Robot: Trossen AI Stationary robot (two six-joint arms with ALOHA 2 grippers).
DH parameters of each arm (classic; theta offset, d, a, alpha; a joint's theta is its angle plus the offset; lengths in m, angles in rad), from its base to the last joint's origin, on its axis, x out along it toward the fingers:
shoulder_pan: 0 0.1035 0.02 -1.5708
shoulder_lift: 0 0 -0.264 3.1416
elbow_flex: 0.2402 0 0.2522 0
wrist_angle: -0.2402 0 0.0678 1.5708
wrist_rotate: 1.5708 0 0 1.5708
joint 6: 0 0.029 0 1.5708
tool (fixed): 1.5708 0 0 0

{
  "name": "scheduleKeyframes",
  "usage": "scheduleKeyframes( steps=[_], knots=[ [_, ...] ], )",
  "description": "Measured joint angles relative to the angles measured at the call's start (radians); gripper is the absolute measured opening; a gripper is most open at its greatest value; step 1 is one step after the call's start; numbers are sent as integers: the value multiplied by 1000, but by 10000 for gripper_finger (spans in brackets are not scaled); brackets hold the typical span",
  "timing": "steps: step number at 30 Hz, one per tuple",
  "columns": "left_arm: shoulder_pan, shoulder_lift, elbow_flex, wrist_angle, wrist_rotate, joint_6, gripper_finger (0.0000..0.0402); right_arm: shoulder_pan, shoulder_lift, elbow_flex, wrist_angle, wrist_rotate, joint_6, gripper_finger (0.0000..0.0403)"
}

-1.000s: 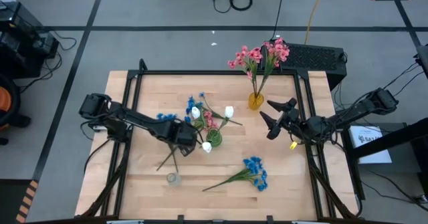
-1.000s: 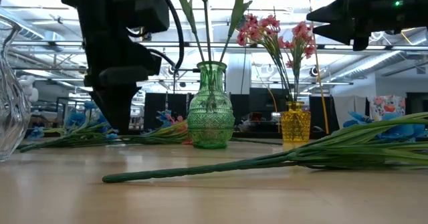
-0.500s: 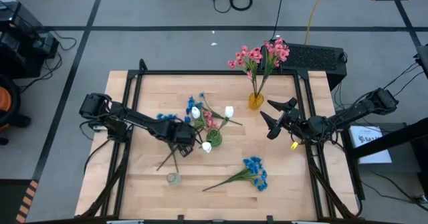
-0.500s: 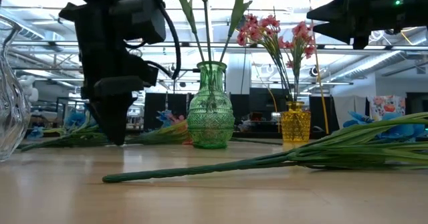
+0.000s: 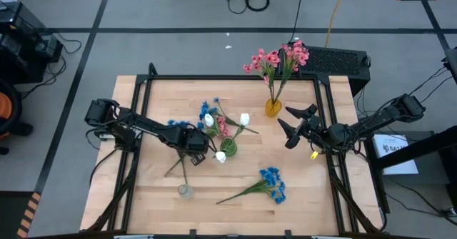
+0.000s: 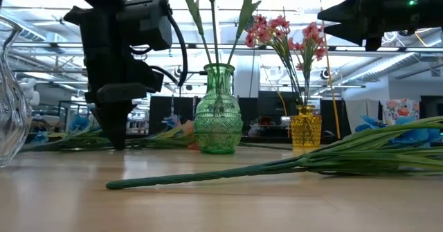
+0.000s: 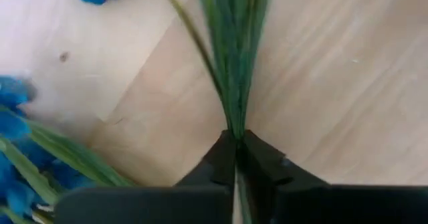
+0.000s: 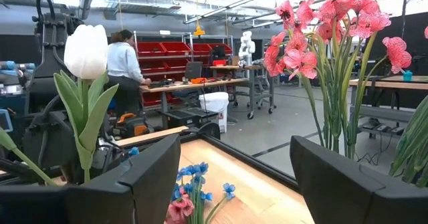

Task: Sort flowers into vase by color
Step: Put the pink flowers into the yellow vase

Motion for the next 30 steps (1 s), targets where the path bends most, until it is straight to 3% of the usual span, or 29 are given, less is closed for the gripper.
scheduleKeyframes(
  steps=[12,30],
  knots=[
    [6,-35,-4,-85,-33,-60,7,0,0,0,-6,0,-3,274],
    [5,-332,-2,-168,-238,-174,5,0,1,0,-18,0,0,274]
  ],
)
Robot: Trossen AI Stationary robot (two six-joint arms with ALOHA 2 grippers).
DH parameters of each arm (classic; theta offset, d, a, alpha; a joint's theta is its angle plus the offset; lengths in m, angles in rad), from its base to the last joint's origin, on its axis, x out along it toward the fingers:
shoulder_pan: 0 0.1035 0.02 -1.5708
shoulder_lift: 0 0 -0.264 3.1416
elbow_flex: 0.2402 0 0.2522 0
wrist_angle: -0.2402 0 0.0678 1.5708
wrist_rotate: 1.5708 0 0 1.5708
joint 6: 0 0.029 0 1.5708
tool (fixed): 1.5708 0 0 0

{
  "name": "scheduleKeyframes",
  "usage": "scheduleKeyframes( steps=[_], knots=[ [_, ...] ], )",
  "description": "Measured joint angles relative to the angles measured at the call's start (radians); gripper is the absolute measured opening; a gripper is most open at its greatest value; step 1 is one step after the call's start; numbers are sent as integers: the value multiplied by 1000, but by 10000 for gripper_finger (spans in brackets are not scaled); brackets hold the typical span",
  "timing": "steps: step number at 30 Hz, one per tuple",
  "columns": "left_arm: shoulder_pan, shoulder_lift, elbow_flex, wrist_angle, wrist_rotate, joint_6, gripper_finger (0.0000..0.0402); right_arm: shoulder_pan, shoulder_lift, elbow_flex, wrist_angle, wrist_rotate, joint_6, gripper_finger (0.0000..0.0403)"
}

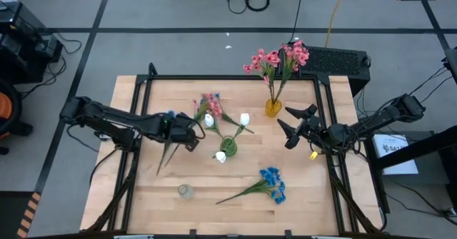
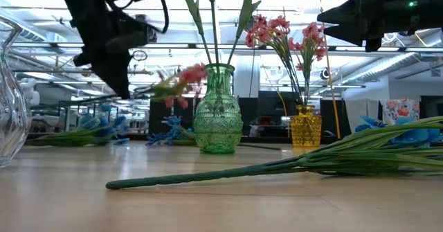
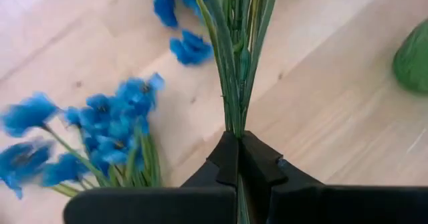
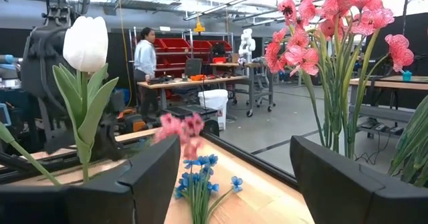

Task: Sort flowers into vase by color
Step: Put the pink flowers into the yellow vase

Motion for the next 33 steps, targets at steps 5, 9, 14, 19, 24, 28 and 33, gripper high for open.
scheduleKeyframes(
  steps=[5,9,14,19,24,28,33],
  knots=[
    [0,-70,0,3,-66,-3,5,0,0,0,-2,0,0,274],
    [0,-123,0,3,-117,-2,4,0,0,0,-2,0,0,274],
    [0,-194,0,29,-194,18,4,0,0,0,-3,0,0,274],
    [0,-275,0,101,-276,94,4,0,0,0,-3,0,0,274],
    [0,-348,1,250,-343,240,4,0,0,0,-3,0,1,274],
    [0,-392,15,375,-358,375,4,0,0,0,-4,0,1,274],
    [0,-418,58,531,-361,550,4,0,0,0,-7,0,18,274]
  ],
)
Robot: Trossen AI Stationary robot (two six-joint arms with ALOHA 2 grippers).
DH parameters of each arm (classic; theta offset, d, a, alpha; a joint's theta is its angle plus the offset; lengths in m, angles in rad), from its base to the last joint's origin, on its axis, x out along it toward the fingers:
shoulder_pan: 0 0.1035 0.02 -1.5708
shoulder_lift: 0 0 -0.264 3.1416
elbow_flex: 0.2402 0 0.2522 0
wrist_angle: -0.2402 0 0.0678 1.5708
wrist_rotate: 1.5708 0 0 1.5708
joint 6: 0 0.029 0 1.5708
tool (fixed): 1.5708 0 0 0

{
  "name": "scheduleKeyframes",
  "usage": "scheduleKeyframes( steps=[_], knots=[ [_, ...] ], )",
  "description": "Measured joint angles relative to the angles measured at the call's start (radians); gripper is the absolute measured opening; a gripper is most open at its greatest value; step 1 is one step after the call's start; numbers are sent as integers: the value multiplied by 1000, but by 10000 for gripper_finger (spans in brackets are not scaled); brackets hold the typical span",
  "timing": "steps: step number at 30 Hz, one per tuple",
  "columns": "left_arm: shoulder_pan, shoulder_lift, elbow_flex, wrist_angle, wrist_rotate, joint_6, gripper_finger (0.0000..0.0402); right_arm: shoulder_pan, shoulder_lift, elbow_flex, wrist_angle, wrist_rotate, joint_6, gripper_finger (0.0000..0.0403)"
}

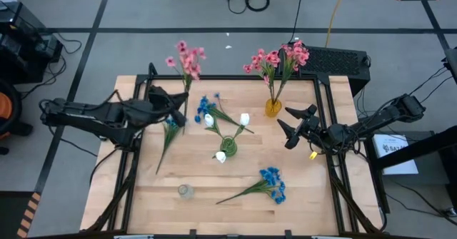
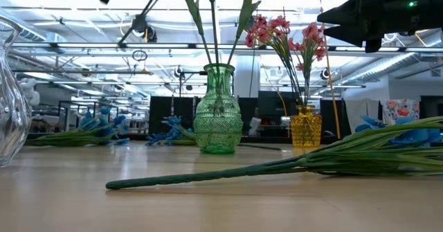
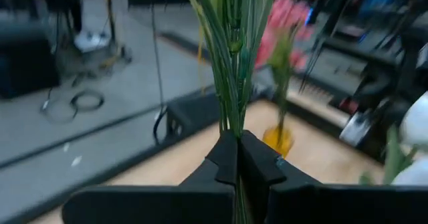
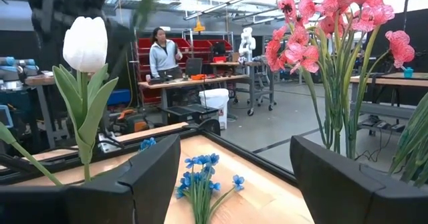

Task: Sort flowers into vase by color
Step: Put the pink flowers into the yellow vase

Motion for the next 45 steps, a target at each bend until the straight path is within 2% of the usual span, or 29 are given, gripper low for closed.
scheduleKeyframes(
  steps=[5,13,22,27,32,39,45],
  knots=[
    [0,-3,35,185,36,152,4,1,0,0,-7,0,18,274],
    [-16,-1,37,572,253,371,4,43,0,0,95,-26,-14,274],
    [-71,71,37,805,522,376,4,94,0,49,106,-42,-32,274],
    [-108,115,37,954,589,405,4,138,11,158,5,-80,-43,274],
    [-114,194,38,1063,601,506,4,177,59,292,-122,-138,-64,274],
    [-114,355,83,1098,637,558,4,196,188,540,-174,-280,-250,274],
    [-114,434,140,1089,679,560,4,181,331,806,-447,-290,-328,274]
  ],
)
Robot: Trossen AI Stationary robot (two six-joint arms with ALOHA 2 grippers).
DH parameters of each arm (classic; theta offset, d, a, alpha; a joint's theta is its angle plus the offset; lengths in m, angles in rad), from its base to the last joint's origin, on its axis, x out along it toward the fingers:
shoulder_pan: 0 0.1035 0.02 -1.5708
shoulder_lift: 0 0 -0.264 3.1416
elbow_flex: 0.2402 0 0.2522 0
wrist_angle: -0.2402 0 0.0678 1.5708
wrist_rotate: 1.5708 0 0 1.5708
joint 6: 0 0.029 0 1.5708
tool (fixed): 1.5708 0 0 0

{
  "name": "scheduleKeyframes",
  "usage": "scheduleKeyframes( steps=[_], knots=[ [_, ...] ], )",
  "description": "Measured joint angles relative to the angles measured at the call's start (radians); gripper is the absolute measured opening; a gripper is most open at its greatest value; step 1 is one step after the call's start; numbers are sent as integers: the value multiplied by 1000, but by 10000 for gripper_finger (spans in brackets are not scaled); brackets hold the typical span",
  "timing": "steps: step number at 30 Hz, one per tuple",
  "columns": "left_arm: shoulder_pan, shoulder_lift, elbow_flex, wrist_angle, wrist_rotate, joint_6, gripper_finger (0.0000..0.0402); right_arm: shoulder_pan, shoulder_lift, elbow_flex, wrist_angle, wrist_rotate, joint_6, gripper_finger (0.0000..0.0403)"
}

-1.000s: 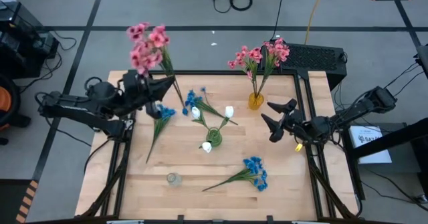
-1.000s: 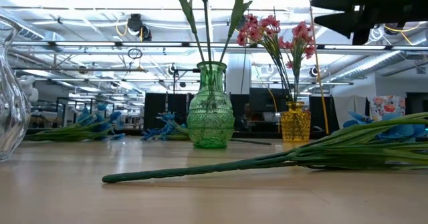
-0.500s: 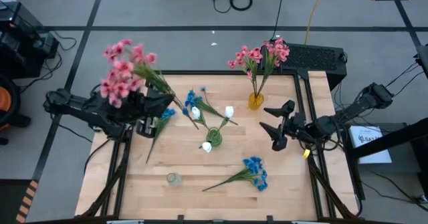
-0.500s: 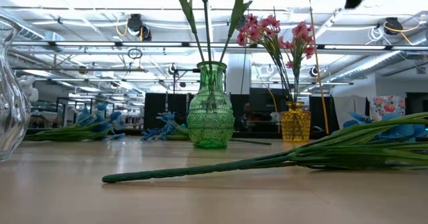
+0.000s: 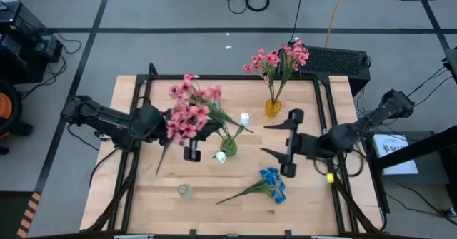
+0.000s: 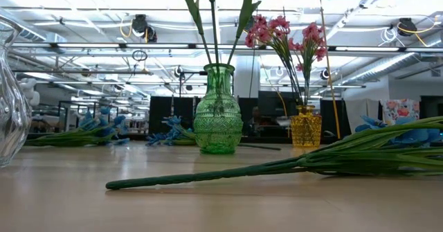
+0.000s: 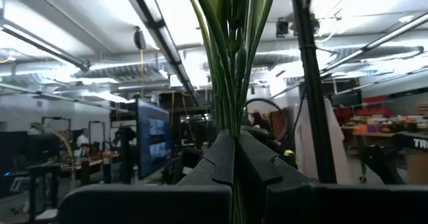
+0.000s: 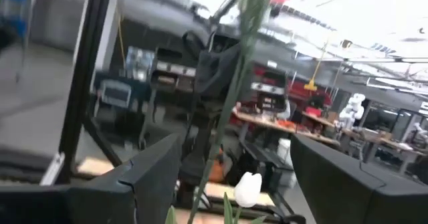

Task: Sort flowers into vase by color
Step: Put the pink flowers into the yellow vase

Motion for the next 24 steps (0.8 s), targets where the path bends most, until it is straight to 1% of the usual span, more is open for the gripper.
scheduleKeyframes(
  steps=[5,8,16,19,24],
  knots=[
    [-6,25,25,-41,47,1,4,-40,118,193,-196,1,48,274],
    [-14,24,26,-66,47,9,4,-55,176,257,-240,-44,70,274],
    [-40,24,27,-89,47,89,4,-100,271,348,-237,-174,172,274],
    [-40,24,27,-102,47,103,4,-117,297,360,-235,-184,214,274],
    [-43,24,27,-124,47,105,4,-145,327,368,-229,-183,225,273]
  ],
)
